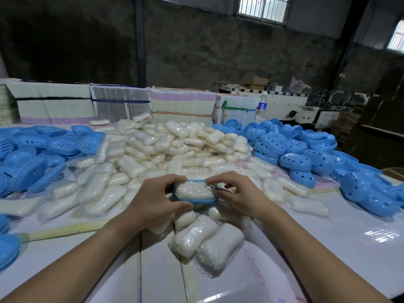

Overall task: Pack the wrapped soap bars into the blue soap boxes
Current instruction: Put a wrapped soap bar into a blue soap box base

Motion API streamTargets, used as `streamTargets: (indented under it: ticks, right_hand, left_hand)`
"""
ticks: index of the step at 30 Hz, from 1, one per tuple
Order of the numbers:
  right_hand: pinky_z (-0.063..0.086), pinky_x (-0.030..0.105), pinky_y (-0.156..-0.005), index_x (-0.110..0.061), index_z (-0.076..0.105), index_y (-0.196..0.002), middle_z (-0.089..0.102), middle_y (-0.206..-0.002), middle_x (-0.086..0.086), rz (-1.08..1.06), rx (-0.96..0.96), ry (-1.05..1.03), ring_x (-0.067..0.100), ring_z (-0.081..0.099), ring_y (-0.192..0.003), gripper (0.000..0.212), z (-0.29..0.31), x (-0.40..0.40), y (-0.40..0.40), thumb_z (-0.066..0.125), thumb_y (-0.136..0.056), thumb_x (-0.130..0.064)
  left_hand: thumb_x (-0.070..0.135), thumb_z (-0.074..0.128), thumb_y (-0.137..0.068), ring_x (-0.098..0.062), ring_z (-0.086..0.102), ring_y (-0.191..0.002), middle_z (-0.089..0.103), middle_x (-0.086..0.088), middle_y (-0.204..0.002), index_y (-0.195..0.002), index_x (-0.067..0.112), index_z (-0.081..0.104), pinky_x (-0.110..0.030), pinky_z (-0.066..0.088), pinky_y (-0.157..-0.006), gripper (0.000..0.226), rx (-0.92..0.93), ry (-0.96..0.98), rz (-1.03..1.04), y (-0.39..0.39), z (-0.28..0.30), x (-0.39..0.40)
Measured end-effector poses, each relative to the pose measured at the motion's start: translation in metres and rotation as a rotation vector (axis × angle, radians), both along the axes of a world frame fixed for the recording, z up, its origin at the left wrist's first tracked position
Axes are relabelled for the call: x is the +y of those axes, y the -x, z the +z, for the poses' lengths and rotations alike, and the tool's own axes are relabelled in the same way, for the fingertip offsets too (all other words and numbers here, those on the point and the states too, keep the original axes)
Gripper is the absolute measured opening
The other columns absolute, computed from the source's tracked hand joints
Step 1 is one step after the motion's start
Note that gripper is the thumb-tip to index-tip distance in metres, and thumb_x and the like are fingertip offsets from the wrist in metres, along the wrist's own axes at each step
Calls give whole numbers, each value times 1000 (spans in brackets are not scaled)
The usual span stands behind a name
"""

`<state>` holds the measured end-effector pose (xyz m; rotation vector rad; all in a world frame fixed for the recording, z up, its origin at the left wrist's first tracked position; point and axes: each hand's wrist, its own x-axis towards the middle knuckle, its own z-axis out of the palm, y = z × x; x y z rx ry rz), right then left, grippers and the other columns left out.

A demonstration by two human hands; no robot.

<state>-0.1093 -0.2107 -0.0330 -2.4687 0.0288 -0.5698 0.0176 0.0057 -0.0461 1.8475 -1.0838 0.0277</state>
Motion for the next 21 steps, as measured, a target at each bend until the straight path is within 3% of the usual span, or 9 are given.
streamTargets:
  ticks: [4,8,11,14,17,19,21]
  right_hand:
    - [47,25,-88,-39,69,-102,66,-107,-21,-36,-83,-127,6,57,-108,29,3,1,5,68,-89,-13]
    - [47,21,-79,-33,73,-102,68,-101,-16,-203,-151,-157,3,59,-96,23,7,-15,12,64,-89,-16]
    - [48,29,-87,-27,73,-107,69,-105,-12,-429,-187,-96,10,59,-101,23,14,-50,22,61,-89,-18]
    - [46,37,-95,-24,69,-114,67,-114,-5,-737,-241,-3,19,55,-113,27,26,-101,44,60,-89,-20]
    - [40,46,-100,-25,58,-129,58,-129,2,-1058,-111,187,28,45,-124,40,37,-156,77,59,-88,-30]
    - [35,50,-102,-27,49,-136,49,-137,7,-1212,16,143,32,38,-128,49,40,-187,103,57,-89,-39]
    - [32,53,-105,-26,44,-140,44,-142,11,-1308,121,67,37,35,-132,53,39,-213,128,52,-91,-44]
  left_hand:
    - [24,96,-61,-1,69,-96,72,10,-104,-115,23,70,-13,53,-84,60,-52,-13,-15,1,0,1]
    - [29,95,-61,8,65,-94,68,18,-104,-110,35,65,-5,49,-76,58,-106,-39,-32,-2,0,1]
    - [29,95,-60,11,62,-96,67,21,-103,-104,43,61,-3,47,-74,58,-148,-55,-51,-3,0,1]
    - [33,95,-56,3,66,-92,68,22,-101,-101,46,60,-12,48,-74,58,-144,-67,-66,-4,1,1]
    - [53,87,-48,10,66,-91,69,31,-99,-101,49,64,-9,51,-71,58,-115,-92,-80,-14,-6,1]
    - [62,86,-46,15,64,-91,65,36,-106,-110,52,63,-5,51,-69,69,-84,-140,-71,-24,-14,0]
    - [66,90,-46,8,69,-91,68,29,-110,-124,46,61,-16,58,-65,85,-4,-178,-59,-40,-28,-1]
